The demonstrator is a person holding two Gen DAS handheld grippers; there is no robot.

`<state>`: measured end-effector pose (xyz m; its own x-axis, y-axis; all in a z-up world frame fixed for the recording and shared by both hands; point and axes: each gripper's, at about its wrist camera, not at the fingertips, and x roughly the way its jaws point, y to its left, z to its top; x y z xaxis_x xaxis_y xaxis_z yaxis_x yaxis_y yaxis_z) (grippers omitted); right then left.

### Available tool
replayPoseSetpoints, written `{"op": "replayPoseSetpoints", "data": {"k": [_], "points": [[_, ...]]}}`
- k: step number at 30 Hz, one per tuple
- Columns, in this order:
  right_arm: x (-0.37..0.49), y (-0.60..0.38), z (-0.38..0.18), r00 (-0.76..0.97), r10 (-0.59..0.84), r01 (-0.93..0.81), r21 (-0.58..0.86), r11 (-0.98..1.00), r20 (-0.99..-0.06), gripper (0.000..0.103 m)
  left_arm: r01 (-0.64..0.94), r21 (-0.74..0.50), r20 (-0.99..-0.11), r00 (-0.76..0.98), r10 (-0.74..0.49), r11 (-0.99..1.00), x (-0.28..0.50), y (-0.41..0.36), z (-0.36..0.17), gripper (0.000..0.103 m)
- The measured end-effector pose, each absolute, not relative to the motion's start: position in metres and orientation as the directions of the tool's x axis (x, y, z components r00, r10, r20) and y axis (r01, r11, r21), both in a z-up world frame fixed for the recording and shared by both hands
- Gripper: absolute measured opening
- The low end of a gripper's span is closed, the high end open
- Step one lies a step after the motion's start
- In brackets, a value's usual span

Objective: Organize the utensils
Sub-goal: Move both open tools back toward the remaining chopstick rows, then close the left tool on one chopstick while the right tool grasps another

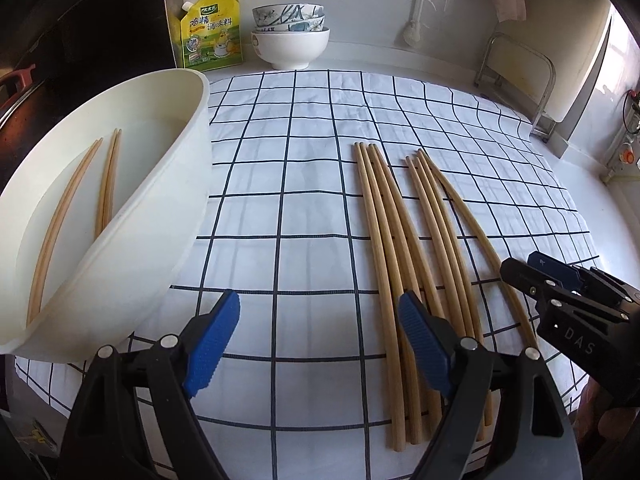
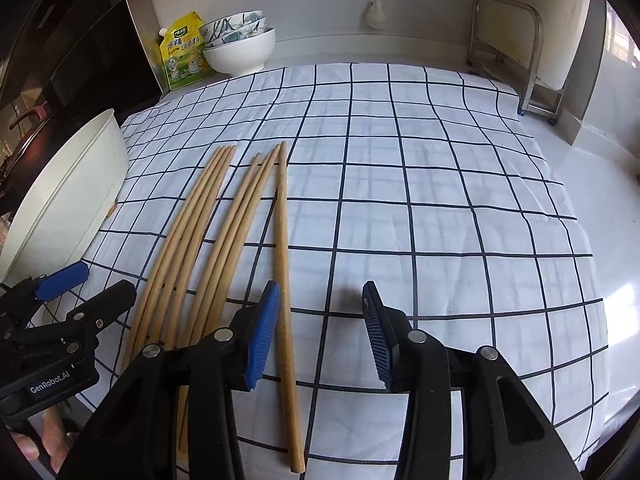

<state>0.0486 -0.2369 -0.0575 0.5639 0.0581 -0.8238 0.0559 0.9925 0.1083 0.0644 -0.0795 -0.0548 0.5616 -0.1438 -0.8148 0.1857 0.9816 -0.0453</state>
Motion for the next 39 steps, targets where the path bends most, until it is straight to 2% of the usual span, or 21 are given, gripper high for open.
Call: {"op": "replayPoseSetpoints", "data": {"k": [17, 25, 28, 31, 33, 34, 35, 36, 38, 39], "points": [[0.049, -0.238, -0.058, 0.576, 0.077, 0.042, 0.124, 0.991, -0.814, 0.040, 0.159, 0.023, -0.827, 0.558, -0.070, 0.987, 0.084, -0.091, -0.068, 0.083], [0.054, -0.227, -0.061, 0.585, 0.009, 0.026, 0.030, 0.999, -0.811, 0.040, 0.133, 0.020, -0.820, 0.570, -0.060, 0.991, 0.094, -0.092, -0.070, 0.086], [0.055, -0.222, -0.063, 0.592, -0.015, 0.020, -0.004, 1.000, -0.806, 0.040, 0.131, 0.013, -0.817, 0.573, -0.065, 0.991, 0.093, -0.092, -0.070, 0.084], [0.056, -0.219, -0.063, 0.600, -0.017, 0.009, -0.015, 1.000, -0.800, 0.040, 0.141, 0.002, -0.811, 0.580, -0.081, 0.990, 0.090, -0.091, -0.069, 0.075], [0.055, -0.215, -0.063, 0.603, -0.012, -0.006, -0.019, 1.000, -0.798, 0.030, 0.153, 0.008, -0.806, 0.585, -0.084, 0.988, 0.087, -0.094, -0.068, 0.065], [0.056, -0.213, -0.063, 0.603, -0.008, -0.014, -0.021, 1.000, -0.797, 0.026, 0.161, 0.007, -0.806, 0.586, -0.090, 0.987, 0.086, -0.095, -0.067, 0.056], [0.055, -0.211, -0.063, 0.604, -0.007, -0.023, -0.026, 0.999, -0.797, 0.017, 0.172, 0.000, -0.806, 0.584, -0.102, 0.985, 0.085, -0.097, -0.066, 0.045], [0.055, -0.209, -0.063, 0.604, -0.005, -0.031, -0.030, 0.999, -0.797, 0.010, 0.182, -0.002, -0.805, 0.583, -0.110, 0.983, 0.084, -0.099, -0.066, 0.038], [0.055, -0.206, -0.063, 0.604, -0.002, -0.040, -0.033, 0.999, -0.797, 0.006, 0.202, -0.004, -0.806, 0.580, -0.123, 0.979, 0.081, -0.103, -0.065, 0.017], [0.054, -0.207, -0.063, 0.604, 0.005, -0.041, -0.025, 0.999, -0.797, 0.006, 0.211, -0.005, -0.807, 0.577, -0.129, 0.977, 0.080, -0.104, -0.065, 0.013]]}}
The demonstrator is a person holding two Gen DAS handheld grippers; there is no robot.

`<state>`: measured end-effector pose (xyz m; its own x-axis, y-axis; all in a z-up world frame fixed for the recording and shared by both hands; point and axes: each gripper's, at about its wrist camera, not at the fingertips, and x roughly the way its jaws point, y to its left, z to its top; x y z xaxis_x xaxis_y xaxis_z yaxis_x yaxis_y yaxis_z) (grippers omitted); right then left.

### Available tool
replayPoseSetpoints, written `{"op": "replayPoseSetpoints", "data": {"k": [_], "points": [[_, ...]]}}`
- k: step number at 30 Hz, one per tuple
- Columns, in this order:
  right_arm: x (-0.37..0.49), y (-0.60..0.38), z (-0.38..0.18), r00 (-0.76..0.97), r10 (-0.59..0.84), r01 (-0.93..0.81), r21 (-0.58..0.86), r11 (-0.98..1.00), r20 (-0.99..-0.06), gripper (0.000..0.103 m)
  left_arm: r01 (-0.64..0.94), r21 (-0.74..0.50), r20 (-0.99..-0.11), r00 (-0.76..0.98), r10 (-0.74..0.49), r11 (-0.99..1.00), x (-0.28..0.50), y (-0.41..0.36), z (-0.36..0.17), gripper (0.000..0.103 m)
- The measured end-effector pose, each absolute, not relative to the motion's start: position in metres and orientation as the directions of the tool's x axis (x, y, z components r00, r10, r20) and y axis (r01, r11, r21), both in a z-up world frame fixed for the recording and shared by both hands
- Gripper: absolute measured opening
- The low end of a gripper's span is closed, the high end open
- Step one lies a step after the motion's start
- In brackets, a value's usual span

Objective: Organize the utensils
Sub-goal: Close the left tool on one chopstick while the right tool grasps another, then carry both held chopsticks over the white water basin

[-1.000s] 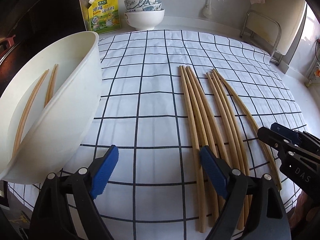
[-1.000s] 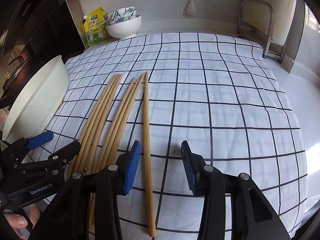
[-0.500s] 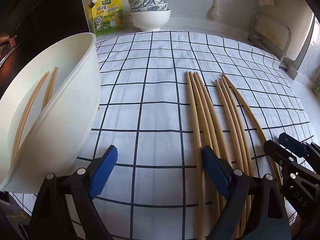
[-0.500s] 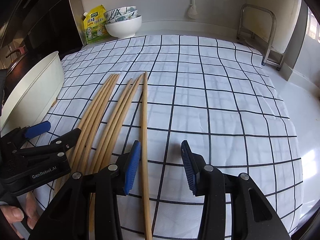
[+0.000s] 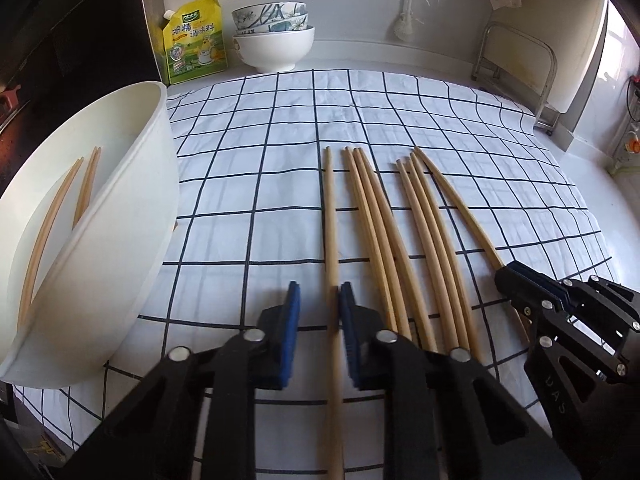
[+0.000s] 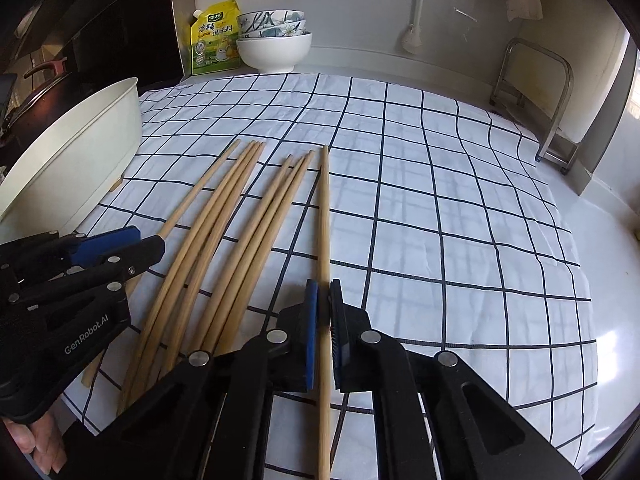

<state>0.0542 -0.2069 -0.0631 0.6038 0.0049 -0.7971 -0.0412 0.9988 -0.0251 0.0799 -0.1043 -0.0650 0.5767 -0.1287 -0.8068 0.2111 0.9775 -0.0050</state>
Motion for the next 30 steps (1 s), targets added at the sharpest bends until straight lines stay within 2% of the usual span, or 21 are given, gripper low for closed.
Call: {"op": "replayPoseSetpoints", "data": {"k": [1, 8, 16, 23, 30], "points": [[0.054, -0.209, -0.063, 0.603, 0.018, -0.039, -0.007, 0.999, -0.797, 0.006, 0.215, -0.004, -0.808, 0.574, -0.130, 0.977, 0.079, -0.105, -0.065, 0.007], [0.049, -0.219, -0.057, 0.610, 0.070, -0.015, 0.076, 0.997, -0.789, 0.006, 0.228, -0.064, -0.806, 0.562, -0.185, 0.971, 0.071, -0.096, -0.055, 0.007], [0.041, -0.206, -0.018, 0.673, 0.135, -0.014, 0.169, 0.985, -0.728, 0.006, 0.235, -0.125, -0.731, 0.635, -0.249, 0.964, 0.061, -0.069, 0.002, 0.007], [0.062, -0.153, 0.031, 0.724, 0.212, -0.103, 0.201, 0.974, -0.656, 0.006, 0.137, -0.108, -0.667, 0.724, -0.174, 0.985, 0.072, 0.011, 0.046, 0.007], [0.107, -0.060, 0.042, 0.676, 0.316, -0.243, 0.204, 0.948, -0.666, 0.006, 0.035, -0.074, -0.661, 0.747, -0.076, 0.997, 0.087, 0.094, 0.048, 0.007]]}}
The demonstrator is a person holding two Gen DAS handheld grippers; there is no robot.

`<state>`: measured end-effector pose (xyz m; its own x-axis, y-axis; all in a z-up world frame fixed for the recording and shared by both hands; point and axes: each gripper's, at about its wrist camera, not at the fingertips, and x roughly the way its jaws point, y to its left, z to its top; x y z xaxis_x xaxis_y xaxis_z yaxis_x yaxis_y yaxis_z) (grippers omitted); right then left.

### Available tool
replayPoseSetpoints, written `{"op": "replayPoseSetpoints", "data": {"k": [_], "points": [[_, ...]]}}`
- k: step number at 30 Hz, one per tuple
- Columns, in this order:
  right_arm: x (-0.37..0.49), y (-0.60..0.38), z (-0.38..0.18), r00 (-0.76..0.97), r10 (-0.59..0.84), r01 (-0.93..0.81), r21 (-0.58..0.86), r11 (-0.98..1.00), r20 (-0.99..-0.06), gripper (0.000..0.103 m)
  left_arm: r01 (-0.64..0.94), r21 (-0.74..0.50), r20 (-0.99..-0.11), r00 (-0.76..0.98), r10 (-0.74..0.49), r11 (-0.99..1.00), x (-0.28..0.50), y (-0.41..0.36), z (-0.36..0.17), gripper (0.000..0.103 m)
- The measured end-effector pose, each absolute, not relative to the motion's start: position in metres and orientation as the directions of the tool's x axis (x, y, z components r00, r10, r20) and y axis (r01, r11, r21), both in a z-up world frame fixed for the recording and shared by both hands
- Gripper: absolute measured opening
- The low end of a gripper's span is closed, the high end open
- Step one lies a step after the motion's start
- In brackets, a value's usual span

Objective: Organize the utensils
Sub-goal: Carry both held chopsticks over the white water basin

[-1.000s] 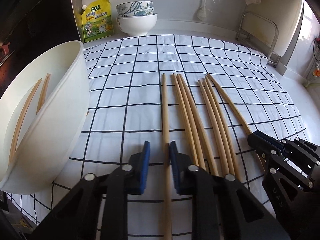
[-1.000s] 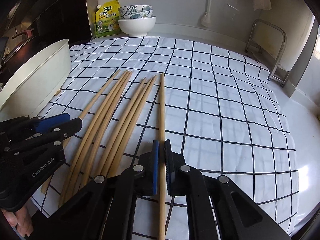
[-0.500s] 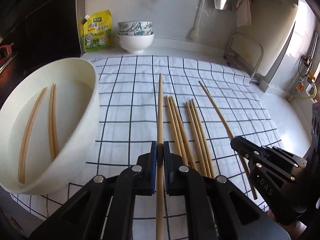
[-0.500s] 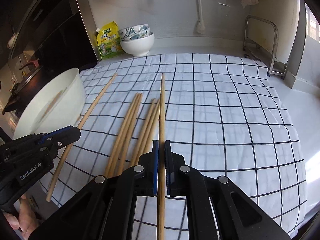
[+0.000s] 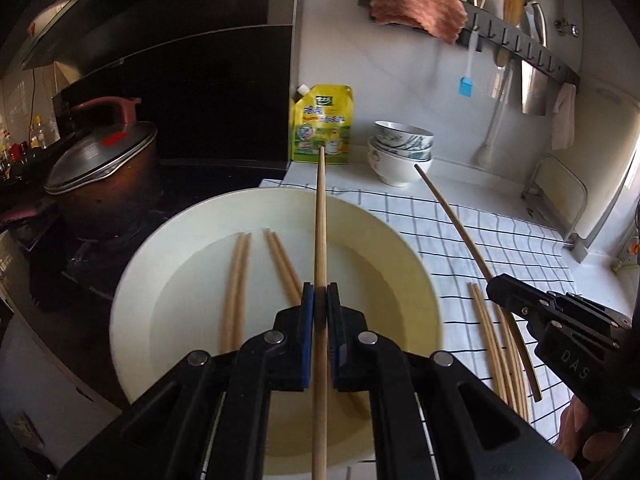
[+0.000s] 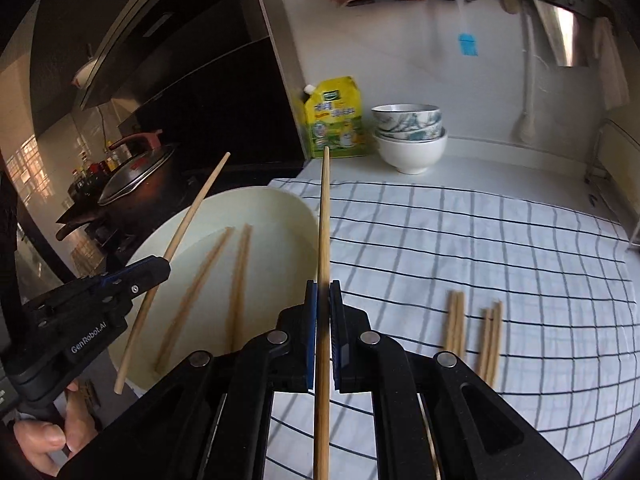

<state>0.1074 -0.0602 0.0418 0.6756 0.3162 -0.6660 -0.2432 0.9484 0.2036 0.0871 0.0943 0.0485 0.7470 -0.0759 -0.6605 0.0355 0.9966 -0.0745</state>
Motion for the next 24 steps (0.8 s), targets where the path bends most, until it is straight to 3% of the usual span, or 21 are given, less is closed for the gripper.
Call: {"op": "replayPoseSetpoints", "data": {"k": [9, 21, 24], "points": [[0.158, 0.026, 0.015, 0.543, 0.373, -0.333, 0.215, 0.918, -0.753, 0.006, -0.029, -0.108, -0.729, 0.682, -0.059, 0.994, 0.120, 0.153, 0.010, 0.007], [0.172, 0.039, -0.011, 0.482, 0.345, -0.314, 0.209, 0.926, -0.805, 0.006, -0.045, -0.147, -0.765, 0.638, -0.084, 0.988, 0.131, 0.165, -0.015, 0.008], [0.170, 0.038, -0.009, 0.495, 0.340, -0.309, 0.203, 0.929, -0.800, 0.007, -0.061, -0.146, -0.761, 0.644, -0.073, 0.987, 0.129, 0.167, -0.012, 0.025]]}}
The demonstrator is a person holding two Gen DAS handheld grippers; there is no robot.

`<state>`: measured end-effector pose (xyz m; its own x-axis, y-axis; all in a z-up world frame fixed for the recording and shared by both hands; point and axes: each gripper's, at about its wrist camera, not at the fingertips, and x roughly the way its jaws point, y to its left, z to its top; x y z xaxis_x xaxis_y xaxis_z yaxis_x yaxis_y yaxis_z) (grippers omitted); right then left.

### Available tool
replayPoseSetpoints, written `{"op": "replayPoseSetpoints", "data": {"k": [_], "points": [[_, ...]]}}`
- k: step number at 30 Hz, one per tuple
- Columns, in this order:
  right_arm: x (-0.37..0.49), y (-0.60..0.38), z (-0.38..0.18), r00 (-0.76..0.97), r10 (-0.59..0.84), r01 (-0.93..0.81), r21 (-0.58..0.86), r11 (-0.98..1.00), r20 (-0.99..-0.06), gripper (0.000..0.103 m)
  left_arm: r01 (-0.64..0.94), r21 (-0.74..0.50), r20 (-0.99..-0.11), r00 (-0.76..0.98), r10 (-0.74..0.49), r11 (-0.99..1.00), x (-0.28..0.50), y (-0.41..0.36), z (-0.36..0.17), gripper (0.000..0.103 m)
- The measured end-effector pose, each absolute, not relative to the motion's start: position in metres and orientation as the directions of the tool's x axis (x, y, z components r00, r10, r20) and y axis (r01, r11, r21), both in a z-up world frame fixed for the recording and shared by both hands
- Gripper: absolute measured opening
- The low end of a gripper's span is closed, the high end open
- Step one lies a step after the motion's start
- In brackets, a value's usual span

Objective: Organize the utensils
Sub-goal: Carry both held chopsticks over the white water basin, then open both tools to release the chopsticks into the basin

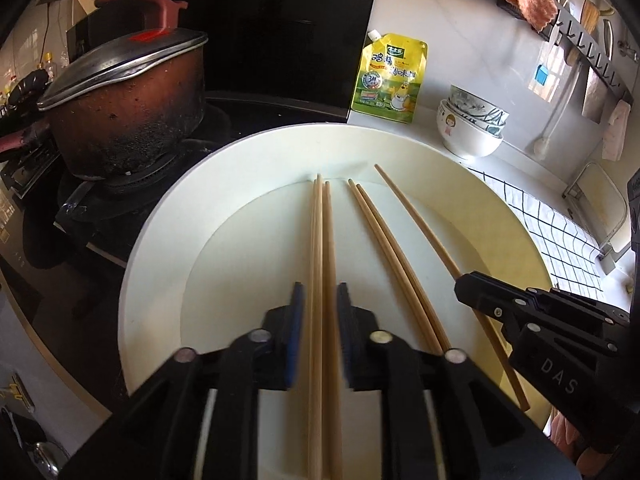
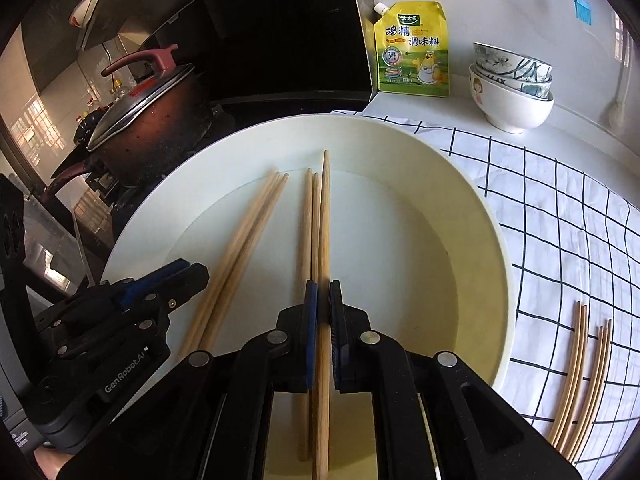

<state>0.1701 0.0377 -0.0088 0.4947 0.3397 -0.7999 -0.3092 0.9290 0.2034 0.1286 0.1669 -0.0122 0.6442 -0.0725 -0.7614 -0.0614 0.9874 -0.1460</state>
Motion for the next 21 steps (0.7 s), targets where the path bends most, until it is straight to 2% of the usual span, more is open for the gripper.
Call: {"op": "replayPoseSetpoints", "data": {"k": [2, 4, 21], "points": [[0.167, 0.034, -0.006, 0.512, 0.339, -0.305, 0.202, 0.931, -0.790, 0.011, -0.076, -0.147, -0.755, 0.653, -0.062, 0.986, 0.125, 0.170, -0.009, 0.043], [0.165, 0.032, -0.003, 0.524, 0.342, -0.304, 0.204, 0.931, -0.780, 0.012, -0.091, -0.147, -0.747, 0.663, -0.050, 0.985, 0.120, 0.172, -0.005, 0.048], [0.124, 0.014, 0.028, 0.589, 0.346, -0.299, 0.200, 0.933, -0.730, 0.012, -0.100, -0.160, -0.703, 0.709, -0.043, 0.982, 0.080, 0.170, 0.025, 0.048]]}}
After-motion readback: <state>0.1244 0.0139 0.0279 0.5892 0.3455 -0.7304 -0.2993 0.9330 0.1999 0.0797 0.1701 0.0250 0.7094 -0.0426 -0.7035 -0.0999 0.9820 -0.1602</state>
